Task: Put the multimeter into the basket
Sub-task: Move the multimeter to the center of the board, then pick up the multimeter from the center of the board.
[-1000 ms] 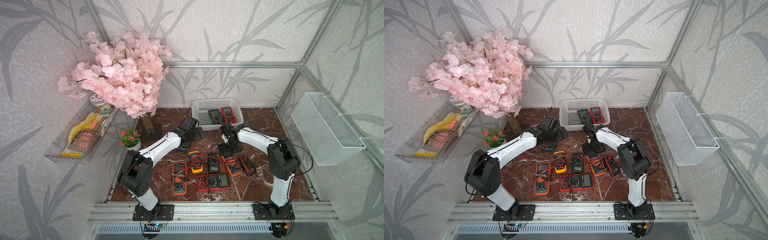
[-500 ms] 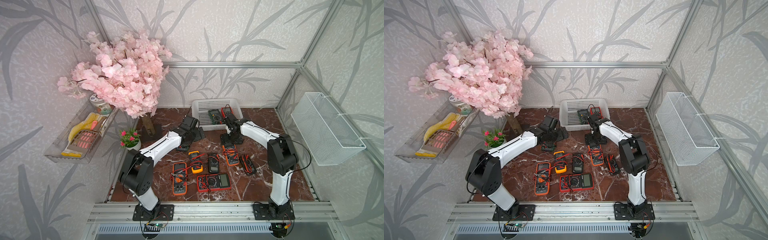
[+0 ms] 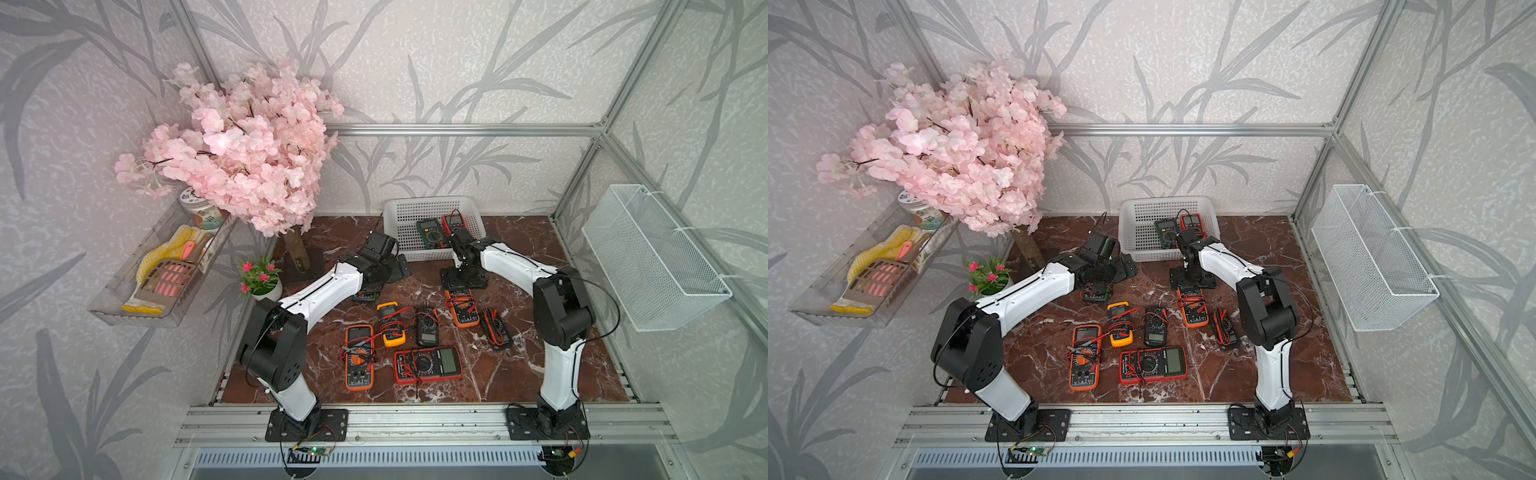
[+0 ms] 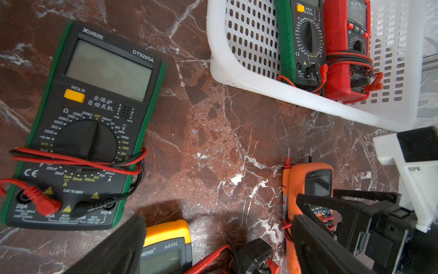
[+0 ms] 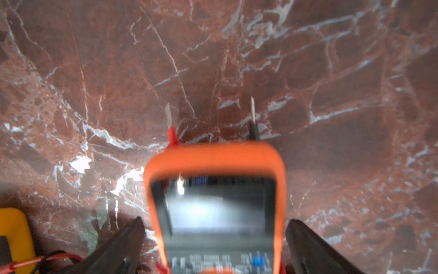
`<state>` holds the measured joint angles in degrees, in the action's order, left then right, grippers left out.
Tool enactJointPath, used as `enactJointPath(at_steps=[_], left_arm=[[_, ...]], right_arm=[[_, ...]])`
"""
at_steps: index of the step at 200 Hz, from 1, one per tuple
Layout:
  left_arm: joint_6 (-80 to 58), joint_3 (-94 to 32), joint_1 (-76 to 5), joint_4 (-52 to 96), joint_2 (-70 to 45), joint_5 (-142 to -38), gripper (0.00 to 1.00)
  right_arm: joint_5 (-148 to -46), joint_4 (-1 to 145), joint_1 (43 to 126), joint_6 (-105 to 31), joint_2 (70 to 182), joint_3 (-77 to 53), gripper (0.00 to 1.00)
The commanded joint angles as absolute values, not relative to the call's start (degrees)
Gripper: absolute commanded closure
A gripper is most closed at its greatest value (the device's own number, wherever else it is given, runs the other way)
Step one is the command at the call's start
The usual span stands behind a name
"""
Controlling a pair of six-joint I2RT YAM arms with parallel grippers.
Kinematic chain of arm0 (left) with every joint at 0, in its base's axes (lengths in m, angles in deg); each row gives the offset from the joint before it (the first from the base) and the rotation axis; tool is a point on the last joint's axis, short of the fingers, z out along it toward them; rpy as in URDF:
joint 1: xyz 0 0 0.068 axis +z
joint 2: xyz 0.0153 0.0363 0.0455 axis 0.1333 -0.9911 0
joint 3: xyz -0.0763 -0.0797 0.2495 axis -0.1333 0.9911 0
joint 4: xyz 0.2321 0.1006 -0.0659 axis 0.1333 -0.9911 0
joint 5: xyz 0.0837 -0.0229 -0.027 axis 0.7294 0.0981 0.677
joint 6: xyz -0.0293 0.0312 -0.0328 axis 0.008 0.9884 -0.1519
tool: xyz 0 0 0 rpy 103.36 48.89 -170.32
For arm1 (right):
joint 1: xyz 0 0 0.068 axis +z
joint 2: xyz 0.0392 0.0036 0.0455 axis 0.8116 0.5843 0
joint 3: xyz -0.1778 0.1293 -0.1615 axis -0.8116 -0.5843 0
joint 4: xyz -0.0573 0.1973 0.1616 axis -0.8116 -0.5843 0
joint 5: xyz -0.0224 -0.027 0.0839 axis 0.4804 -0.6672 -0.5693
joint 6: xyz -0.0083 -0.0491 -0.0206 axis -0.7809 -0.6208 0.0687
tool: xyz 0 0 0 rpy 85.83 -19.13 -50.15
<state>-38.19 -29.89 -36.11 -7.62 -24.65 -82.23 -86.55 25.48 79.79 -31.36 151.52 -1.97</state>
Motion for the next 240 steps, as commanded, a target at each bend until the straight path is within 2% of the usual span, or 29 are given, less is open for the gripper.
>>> enactJointPath(at_steps=[1,92,212,223,240], left_arm=[[-37.7,-31.4,-36.4,-7.9,-25.6,-82.1,0.0],[-38.1,-31.7,-36.4,-7.2,-26.7,-82.4,0.0],[-38.6,-31.7,-36.4,-6.4,-26.7,-82.2,0.0],[-38.7,-31.7,-36.4,-6.3,-26.7,-82.1,0.0],[-38.7,-32.0,-36.4,-6.4,-26.8,-82.1,0.0]], right_arm=[[-86.3,24.9,79.8,-30.7,146.9,-4.3,0.01],[-88.6,26.5,80.0,-29.3,141.1,-13.5,0.01],[-90.4,26.7,80.9,-29.8,150.5,-10.2,0.0],[-90.7,26.7,80.9,-30.1,150.6,-10.1,0.06],[-91.4,26.4,80.9,-30.3,150.4,-9.9,0.2]])
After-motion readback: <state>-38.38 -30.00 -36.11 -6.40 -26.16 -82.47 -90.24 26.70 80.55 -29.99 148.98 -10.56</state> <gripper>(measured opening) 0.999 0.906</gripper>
